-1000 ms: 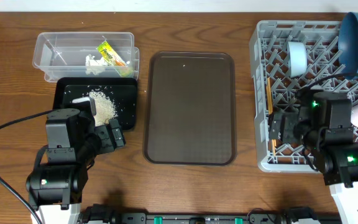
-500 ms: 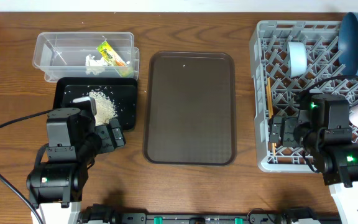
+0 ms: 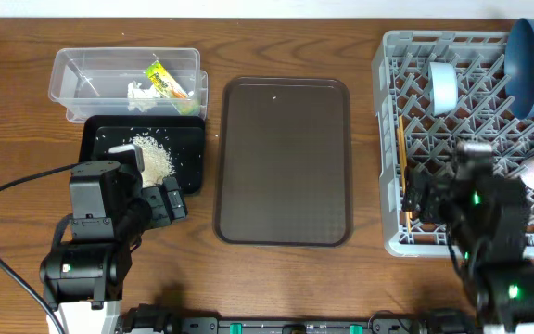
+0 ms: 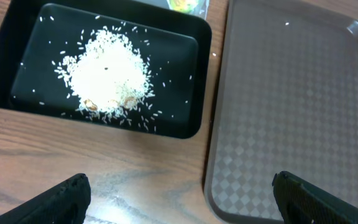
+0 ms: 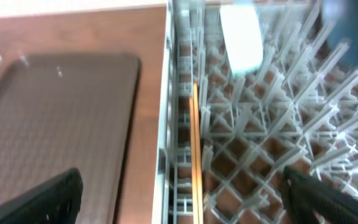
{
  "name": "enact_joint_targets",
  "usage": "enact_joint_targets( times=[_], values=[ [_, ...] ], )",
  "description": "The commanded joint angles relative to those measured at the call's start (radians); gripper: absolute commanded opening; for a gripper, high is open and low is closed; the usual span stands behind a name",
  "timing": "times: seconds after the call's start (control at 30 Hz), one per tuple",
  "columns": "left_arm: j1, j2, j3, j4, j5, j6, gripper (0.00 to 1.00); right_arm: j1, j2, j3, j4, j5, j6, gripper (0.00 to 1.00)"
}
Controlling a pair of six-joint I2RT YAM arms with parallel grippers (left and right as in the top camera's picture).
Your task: Sort waste into correct bins and load items into the dishwasher rack
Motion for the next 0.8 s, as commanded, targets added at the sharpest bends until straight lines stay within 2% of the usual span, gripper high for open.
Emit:
enact_joint_targets(
  times=[0.0, 0.23, 0.47, 0.53, 0.63, 0.77],
  values=[
    [0.003, -0.001, -0.005, 0.0, -0.009, 0.013, 0.96, 0.003, -0.149, -0.149, 0.12, 0.018, 0.0, 0.99],
    [0.003, -0.001, -0.005, 0.0, -0.009, 0.013, 0.96, 0.003, -0.456, -0.447, 0.437, 0.022, 0.0, 0.99],
    [0.003, -0.001, -0.005, 0.0, -0.009, 0.013, 0.96, 0.003, -0.607, -0.632, 0.654, 0.056, 0.0, 0.99],
    [0.003, -0.001, -0.005, 0.0, -0.009, 0.013, 0.96, 0.003, -0.637, -0.673, 0.681, 0.058, 0.0, 0.99],
    [0.003, -0.001, -0.005, 0.0, -0.009, 0.013, 0.96, 0.003, -0.656, -0.684, 0.628, 0.046, -0.005, 0.99],
    [0.003, -0.001, -0.005, 0.0, -0.009, 0.013, 0.96, 0.002, -0.656, -0.684, 0.564, -0.025, -0.171, 0.99]
  ],
)
